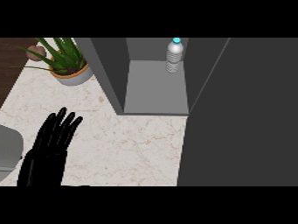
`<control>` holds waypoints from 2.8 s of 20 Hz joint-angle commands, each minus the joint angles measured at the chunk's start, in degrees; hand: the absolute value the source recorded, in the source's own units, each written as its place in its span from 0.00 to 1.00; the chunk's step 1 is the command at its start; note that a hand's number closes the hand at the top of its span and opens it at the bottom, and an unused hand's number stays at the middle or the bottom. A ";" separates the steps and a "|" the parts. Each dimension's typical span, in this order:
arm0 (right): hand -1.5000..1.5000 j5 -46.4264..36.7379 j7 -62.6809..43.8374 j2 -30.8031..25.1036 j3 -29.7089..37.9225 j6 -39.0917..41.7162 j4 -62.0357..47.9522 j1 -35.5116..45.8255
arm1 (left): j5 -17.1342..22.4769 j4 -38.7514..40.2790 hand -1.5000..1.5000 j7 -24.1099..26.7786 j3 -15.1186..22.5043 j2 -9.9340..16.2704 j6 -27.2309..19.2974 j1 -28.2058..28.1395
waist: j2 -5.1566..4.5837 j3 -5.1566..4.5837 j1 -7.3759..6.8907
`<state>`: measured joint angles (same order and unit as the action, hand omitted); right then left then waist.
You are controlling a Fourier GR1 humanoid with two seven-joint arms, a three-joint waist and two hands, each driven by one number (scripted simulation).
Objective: Pick up the bottled water, place it into the cabinet and close the cabinet
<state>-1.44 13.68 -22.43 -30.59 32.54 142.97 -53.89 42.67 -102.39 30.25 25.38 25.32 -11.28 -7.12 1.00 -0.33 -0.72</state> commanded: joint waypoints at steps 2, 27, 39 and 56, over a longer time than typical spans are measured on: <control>1.00 -11.63 -5.67 -2.90 -7.65 2.15 9.49 4.43 | 4.57 -2.88 0.00 -0.25 -4.53 3.96 3.76 -4.60 | 0.28 -0.29 -0.98; 1.00 1.02 -16.43 1.74 -16.91 -4.36 1.85 18.10 | 11.99 -7.21 0.00 0.04 -14.02 15.01 18.74 -13.05 | -2.60 -0.67 -9.46; 1.00 -0.92 -18.74 -3.96 -10.67 0.28 1.76 28.93 | 12.44 -7.10 0.00 -1.41 -14.49 17.59 22.00 -12.89 | -2.63 -1.30 -13.90; 1.00 3.00 -21.86 -2.41 -8.54 -0.75 -0.91 35.46 | 13.86 -4.81 0.00 -1.42 -17.54 19.40 24.47 -12.35 | -3.27 -1.46 -13.05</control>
<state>1.32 -3.53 -28.57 -33.91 33.69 142.18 -21.19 56.29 -107.48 28.86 8.22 44.33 12.41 -19.41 -1.85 -1.85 -13.67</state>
